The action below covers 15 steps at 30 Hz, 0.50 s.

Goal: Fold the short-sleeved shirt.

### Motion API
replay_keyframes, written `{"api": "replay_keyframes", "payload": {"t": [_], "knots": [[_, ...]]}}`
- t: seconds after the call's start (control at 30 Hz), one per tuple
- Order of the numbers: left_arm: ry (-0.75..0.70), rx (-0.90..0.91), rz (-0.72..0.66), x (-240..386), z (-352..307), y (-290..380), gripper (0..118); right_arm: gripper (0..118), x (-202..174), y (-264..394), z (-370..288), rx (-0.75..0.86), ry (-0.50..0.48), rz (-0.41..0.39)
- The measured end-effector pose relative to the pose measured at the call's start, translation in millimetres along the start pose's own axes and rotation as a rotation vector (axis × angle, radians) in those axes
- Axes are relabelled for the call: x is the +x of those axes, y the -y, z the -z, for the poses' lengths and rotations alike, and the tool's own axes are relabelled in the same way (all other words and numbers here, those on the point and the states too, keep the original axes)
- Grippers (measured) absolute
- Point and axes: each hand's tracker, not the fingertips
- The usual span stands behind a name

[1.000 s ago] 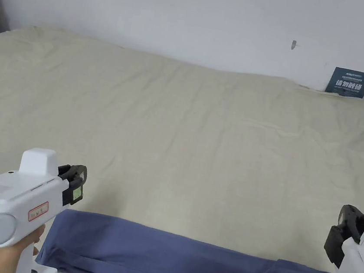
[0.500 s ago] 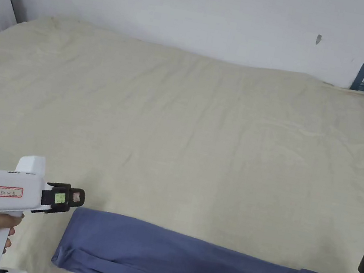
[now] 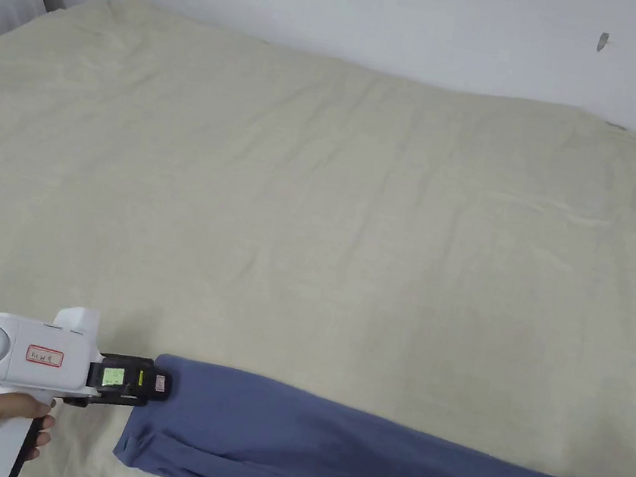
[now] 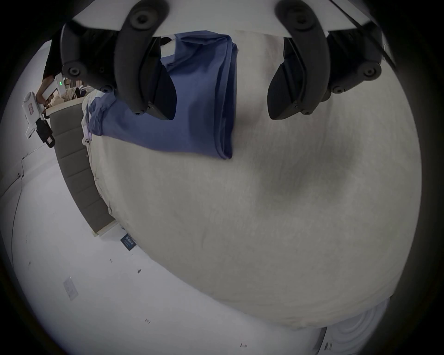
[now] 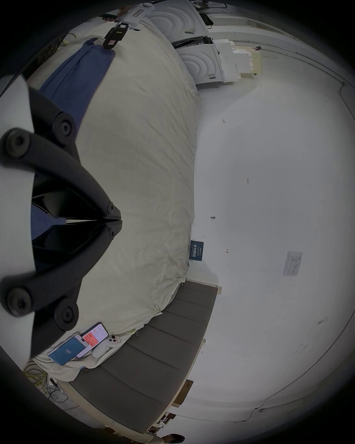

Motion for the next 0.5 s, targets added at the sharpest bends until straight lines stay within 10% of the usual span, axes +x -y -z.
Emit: {"api": "replay_keyframes", "payload": {"t": [0.17, 0.5], "knots": [[0.014, -0.007, 0.023, 1.2, 7.6, 2.1, 78, 0, -0.4, 0.5, 2.7, -0.012, 0.002, -0.003], [0.043, -0.045, 0.079, 22.9, 29.6, 5.2, 16, 0, 2.4, -1.1, 3.8, -0.015, 0.000, -0.003]]}}
